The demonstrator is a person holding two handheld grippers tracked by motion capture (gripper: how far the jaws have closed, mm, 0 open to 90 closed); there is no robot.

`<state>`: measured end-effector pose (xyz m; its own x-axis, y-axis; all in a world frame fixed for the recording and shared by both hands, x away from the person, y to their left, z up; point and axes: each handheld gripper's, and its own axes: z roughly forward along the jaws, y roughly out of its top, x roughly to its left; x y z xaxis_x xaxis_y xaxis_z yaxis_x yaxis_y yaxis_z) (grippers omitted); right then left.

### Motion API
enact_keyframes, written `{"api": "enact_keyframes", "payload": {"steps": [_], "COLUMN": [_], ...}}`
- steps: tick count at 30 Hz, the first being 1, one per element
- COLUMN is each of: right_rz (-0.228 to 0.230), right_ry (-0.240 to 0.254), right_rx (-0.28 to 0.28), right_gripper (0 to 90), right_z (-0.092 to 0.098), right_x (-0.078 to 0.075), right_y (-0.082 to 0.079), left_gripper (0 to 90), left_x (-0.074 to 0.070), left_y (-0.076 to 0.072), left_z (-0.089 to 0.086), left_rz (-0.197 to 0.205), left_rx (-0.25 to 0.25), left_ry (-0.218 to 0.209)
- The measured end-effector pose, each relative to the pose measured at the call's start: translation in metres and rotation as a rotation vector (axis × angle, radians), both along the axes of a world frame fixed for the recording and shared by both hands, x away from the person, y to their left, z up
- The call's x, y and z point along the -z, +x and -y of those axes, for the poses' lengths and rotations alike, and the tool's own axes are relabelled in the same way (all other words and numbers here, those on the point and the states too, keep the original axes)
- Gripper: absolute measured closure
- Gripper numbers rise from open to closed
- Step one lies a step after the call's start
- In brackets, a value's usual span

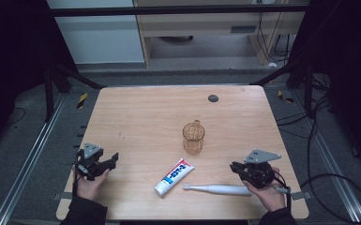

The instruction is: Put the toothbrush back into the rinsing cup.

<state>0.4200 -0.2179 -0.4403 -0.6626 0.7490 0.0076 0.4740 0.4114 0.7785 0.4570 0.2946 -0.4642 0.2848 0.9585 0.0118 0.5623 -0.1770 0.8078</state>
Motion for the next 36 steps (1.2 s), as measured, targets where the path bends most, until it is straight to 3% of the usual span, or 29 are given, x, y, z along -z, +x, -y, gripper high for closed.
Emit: {"api": "enact_keyframes", "payload": {"steps": [6, 15, 24, 36], "right_rz": [-0.012, -0.028, -0.035, -0.076], "right_ry": [-0.019, -0.073, -0.123, -0.191], "right_rx": [-0.082, -0.164, -0.260, -0.352], "right_gripper": [74.4, 67.8, 65.4, 65.4], "right_z": [-0.010, -0.024, -0.037, -0.050], "right_x": [-0.008, -0.015, -0.027, -0.027], "right_y": [0.005, 0.011, 0.015, 0.017], "left_gripper": [34.7, 34.4, 34.1, 34.0], "left_x": [0.000, 0.001, 0.002, 0.002], "left_y": [0.000, 0.001, 0.002, 0.002], "left_z": [0.000, 0.001, 0.002, 0.002], "left_rz": [-0.002, -0.009, -0.015, -0.017], "left_rx": [0.004, 0.009, 0.017, 0.022], "left_ry": [0.001, 0.002, 0.005, 0.005]}}
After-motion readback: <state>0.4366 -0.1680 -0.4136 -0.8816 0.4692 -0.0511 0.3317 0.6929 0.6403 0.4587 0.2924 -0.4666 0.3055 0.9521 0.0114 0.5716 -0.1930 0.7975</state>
